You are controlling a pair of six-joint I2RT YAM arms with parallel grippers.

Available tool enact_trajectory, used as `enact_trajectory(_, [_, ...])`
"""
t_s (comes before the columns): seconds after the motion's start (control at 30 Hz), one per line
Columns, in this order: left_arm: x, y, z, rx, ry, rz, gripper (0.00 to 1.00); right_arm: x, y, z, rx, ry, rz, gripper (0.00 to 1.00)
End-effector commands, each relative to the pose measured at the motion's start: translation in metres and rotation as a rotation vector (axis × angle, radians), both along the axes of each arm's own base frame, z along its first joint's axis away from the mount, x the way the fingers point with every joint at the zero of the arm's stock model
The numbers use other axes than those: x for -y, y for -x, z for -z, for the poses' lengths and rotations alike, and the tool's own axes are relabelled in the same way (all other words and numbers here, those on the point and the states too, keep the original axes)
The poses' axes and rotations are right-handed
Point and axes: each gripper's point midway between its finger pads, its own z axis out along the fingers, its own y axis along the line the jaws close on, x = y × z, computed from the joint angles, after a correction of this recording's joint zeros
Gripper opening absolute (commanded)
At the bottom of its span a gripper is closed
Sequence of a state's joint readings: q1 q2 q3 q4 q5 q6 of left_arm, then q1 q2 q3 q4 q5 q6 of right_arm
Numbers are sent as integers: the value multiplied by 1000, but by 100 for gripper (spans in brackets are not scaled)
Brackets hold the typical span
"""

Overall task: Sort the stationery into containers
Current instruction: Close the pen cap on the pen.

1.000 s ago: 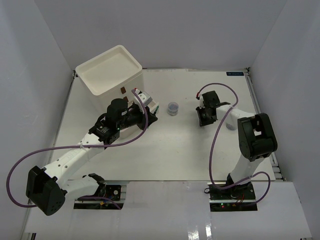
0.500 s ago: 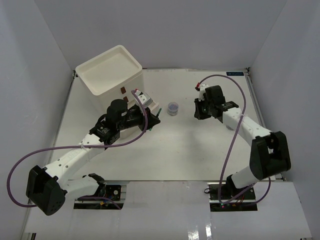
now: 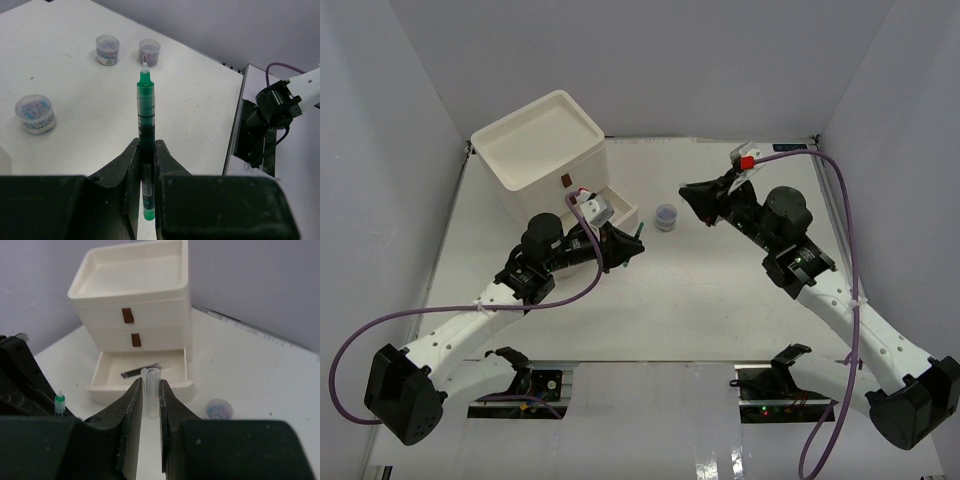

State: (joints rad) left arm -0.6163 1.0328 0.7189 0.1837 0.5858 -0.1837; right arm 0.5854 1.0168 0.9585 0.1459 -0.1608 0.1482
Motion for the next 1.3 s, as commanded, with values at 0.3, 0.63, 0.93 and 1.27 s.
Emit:
enact_trajectory(0.3, [-3,2,-25,74,70,-7,9,-52,44,-59,188,-287,-214,10])
enact_trajectory(0.63, [-4,0,-26,68,81,-25,9,-73,54,-67,198,-348,-271,10])
enact_trajectory(0.93, [-6,0,-28,76,88,-37,9,-81,61,-58,170,-368,-311,10])
enact_trajectory(1.27, [-8,-1,-29,83,93,-50,9,-82,59,-45,145,-358,-303,10])
